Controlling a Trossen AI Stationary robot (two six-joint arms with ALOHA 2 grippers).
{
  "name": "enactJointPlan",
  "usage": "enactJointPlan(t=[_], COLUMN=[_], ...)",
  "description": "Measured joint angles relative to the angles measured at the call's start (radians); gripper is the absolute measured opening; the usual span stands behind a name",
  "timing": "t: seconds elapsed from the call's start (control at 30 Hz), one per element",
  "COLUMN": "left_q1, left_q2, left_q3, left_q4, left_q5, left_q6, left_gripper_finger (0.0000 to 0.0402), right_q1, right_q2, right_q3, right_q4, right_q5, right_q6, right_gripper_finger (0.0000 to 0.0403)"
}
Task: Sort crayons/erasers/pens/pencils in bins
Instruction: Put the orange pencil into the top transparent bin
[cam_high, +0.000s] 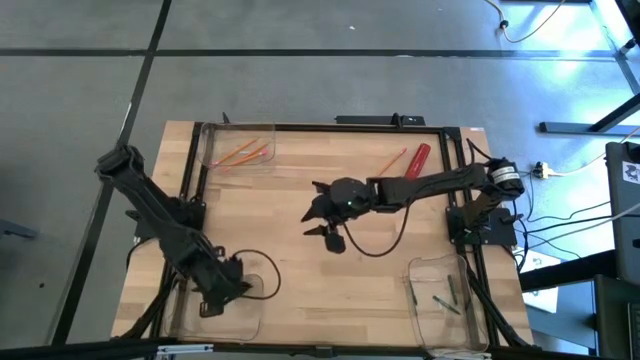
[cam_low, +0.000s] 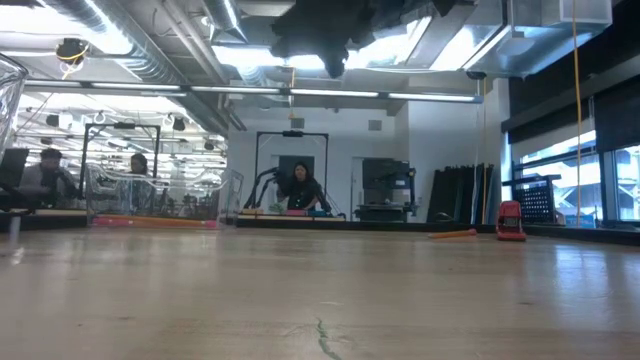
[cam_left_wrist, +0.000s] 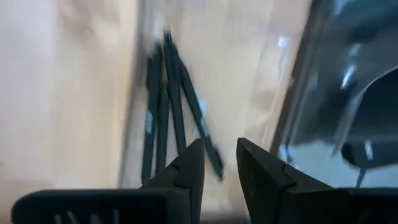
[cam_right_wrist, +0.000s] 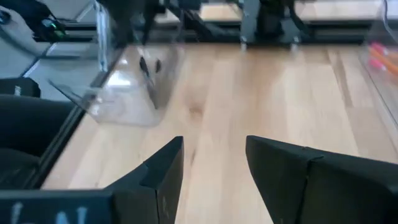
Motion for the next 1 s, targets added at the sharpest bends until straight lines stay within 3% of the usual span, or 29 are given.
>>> enactJointPlan(t=[0.23,0.37,0.7,1.0], left_q1=[-0.007,-0.016,-0.023,-0.022], left_q2=[-0.143,-0.170,-0.172,-0.172], left_q3=[0.000,0.000,0.000,0.000], left_q4=[-0.002,-0.034,-0.049,-0.092], left_q5=[-0.298,-0.402,-0.430,-0.462], left_q6=[-0.001,0.003,0.008,0.008], left_gripper_finger=[0.0086,0.0086,0.0086,0.0085], right_q1=[-0.043,-0.091,-0.285,-0.403], right_q2=[-0.066,-0.100,-0.102,-0.094], right_q3=[0.000,0.001,0.001,0.000], right_q4=[-0.196,-0.310,-0.550,-0.728], right_q5=[0.111,0.149,0.153,0.153], right_q6=[-0.002,-0.022,0.024,-0.048], right_gripper_finger=[0.0176,0.0176,0.0176,0.0176])
